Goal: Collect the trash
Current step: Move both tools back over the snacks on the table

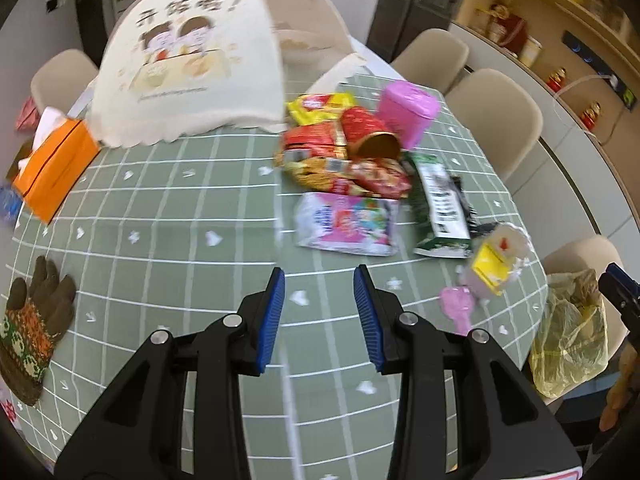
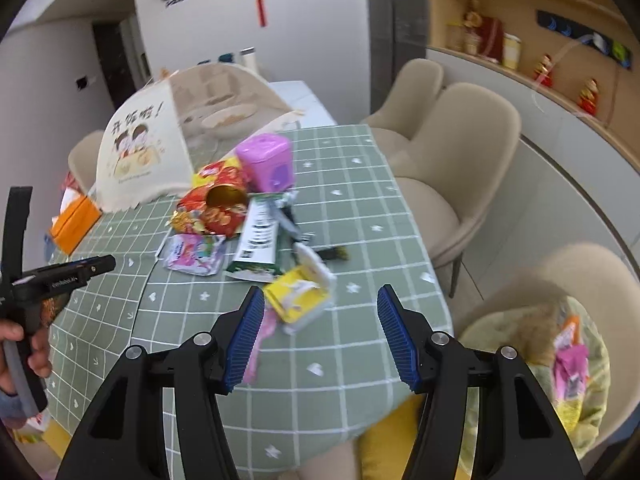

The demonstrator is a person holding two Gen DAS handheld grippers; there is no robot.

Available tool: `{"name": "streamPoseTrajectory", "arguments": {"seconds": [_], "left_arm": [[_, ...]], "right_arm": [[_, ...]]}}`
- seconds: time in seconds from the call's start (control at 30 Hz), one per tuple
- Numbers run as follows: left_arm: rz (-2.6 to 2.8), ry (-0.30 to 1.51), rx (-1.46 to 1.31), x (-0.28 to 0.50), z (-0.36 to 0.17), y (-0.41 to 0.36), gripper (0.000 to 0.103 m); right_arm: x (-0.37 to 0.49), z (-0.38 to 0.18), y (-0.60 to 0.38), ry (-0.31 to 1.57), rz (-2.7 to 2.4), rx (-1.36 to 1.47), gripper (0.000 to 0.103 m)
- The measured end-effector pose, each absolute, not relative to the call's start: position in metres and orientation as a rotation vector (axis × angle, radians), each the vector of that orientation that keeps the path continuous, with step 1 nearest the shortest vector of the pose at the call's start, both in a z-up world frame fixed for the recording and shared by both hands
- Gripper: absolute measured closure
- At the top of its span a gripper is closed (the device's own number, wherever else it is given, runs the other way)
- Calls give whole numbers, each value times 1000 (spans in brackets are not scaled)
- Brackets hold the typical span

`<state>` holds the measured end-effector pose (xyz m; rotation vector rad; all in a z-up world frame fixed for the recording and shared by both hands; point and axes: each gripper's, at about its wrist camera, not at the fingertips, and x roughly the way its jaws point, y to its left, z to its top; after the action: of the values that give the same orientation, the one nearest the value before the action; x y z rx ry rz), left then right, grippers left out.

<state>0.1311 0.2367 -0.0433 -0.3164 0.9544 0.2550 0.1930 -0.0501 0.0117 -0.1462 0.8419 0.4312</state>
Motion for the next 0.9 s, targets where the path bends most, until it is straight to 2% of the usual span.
{"name": "streamPoseTrajectory", "arguments": {"seconds": [0.33, 0.57, 0.77, 0.9], "left_arm": [[268, 957, -297, 123, -54, 280, 69], [163, 892, -320, 142, -60, 295, 69], [-3, 857, -337, 188, -72, 302, 69], [23, 850, -456, 248, -82, 329, 69]], "right_arm": [[196, 4, -6, 867, 418, -177, 47], [196, -6, -2, 908, 358, -182, 47], [183, -25, -6, 934, 308, -208, 47], [180, -36, -14, 961, 277, -175, 47]]}}
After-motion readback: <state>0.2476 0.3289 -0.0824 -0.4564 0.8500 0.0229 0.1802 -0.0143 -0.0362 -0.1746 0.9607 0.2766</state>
